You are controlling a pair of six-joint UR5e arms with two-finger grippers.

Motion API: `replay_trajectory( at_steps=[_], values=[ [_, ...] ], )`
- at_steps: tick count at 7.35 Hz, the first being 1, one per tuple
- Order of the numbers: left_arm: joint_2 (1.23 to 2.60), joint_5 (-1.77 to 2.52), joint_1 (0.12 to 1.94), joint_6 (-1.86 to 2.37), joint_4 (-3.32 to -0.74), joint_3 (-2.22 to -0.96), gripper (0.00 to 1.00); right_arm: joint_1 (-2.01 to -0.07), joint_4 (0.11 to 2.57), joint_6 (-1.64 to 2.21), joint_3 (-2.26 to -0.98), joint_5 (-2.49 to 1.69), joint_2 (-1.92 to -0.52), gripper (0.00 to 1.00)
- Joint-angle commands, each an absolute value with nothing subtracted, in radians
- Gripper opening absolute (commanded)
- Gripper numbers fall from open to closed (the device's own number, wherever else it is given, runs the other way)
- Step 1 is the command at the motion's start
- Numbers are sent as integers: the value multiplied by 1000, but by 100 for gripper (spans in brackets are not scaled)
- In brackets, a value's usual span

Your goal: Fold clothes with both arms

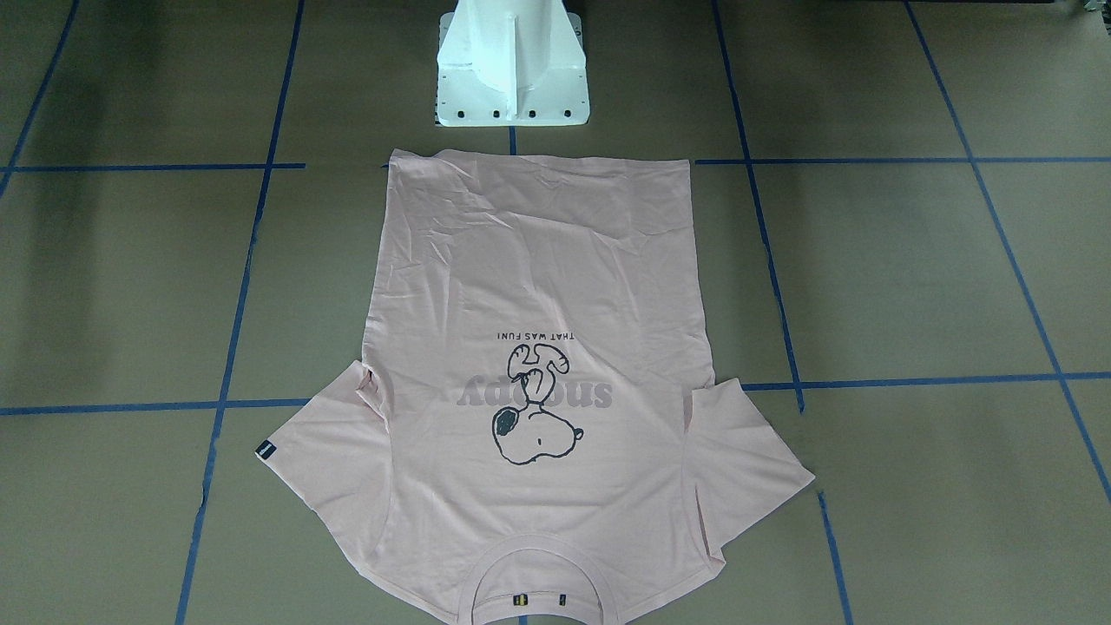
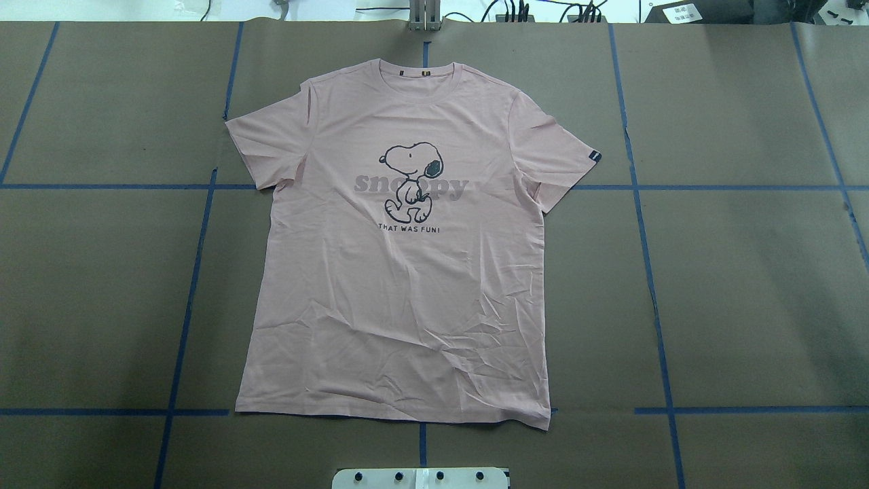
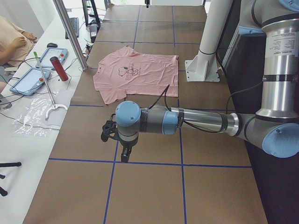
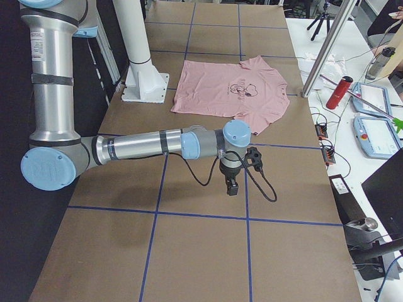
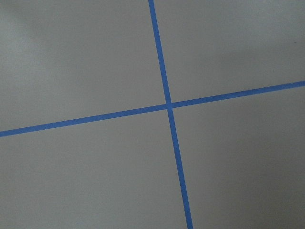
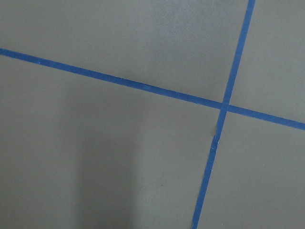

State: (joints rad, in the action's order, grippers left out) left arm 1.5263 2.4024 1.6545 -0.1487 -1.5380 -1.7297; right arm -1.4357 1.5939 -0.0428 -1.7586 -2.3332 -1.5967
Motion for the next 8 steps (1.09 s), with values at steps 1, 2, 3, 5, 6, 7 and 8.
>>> replay_trajectory(
  at_steps=[1, 2, 3, 5, 6, 7, 8],
  values=[
    [1523, 2421, 1654, -152, -1540, -1746, 100, -1416, 1571, -44, -1756, -2338, -1582, 100],
    [1522, 2422, 1654, -152, -1546, -1750, 100, -1375, 1487, -32, -1755, -2339, -1580, 100],
    [1526, 2456, 1646, -143, -1566, -1759, 100, -1324, 1435, 127, -1753, -2339, -1562, 100],
    [1522, 2458, 1625, -149, -1601, -1804, 100, -1174, 1324, 413, -1721, -2332, -1461, 100],
    [1520, 2456, 1596, -149, -1598, -1830, 100, -1117, 1307, 533, -1682, -2327, -1384, 100],
    [1516, 2457, 1594, -141, -1591, -1832, 100, -1080, 1305, 619, -1622, -2309, -1300, 100],
    [1513, 2459, 1594, -135, -1589, -1819, 100, -1053, 1305, 656, -1527, -2307, -1199, 99]
  ],
)
